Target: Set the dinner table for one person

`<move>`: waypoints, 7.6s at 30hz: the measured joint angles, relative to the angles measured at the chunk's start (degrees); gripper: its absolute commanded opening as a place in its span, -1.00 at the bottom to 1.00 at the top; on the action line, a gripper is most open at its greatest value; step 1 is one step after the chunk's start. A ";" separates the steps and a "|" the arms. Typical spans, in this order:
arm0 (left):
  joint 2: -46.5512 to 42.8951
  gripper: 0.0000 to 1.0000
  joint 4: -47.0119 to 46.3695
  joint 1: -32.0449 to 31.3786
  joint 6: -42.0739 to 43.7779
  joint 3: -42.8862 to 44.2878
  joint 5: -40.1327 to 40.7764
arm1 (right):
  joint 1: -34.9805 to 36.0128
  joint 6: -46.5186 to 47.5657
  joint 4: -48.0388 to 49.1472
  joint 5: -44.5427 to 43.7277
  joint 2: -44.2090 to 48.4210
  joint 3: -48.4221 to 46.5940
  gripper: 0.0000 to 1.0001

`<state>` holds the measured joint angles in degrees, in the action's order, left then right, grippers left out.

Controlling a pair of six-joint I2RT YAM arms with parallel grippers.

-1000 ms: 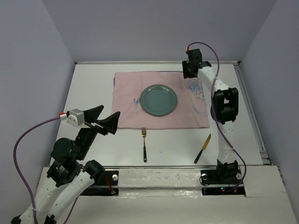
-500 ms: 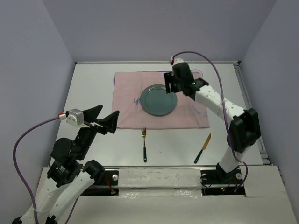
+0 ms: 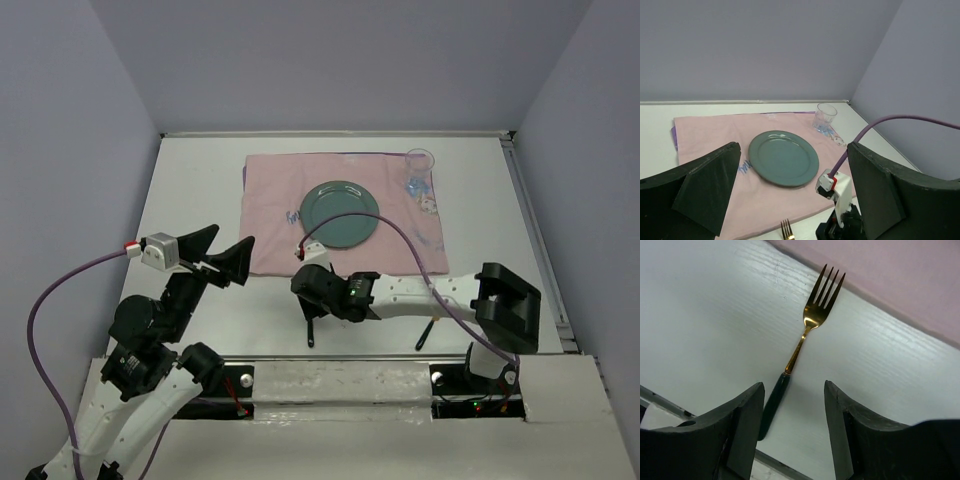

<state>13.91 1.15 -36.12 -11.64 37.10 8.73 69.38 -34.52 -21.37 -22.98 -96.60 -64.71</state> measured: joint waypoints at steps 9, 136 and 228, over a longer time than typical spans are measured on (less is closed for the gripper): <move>0.28 0.98 0.00 0.24 -0.24 0.00 -0.02 | 4.63 -12.81 -3.76 -3.61 -9.01 -4.48 -0.05; -3.13 0.98 1.73 -5.05 -0.81 0.04 3.10 | -19.06 -45.22 -39.36 6.16 38.07 29.27 0.26; 3.32 0.98 1.68 -2.38 0.22 0.11 2.43 | -51.36 16.98 -2.12 21.40 -8.33 -6.71 -1.00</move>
<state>17.23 2.83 -38.50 -11.42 37.21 11.16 18.02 -17.54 -23.49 -1.58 -104.92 -71.42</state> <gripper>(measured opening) 0.989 0.203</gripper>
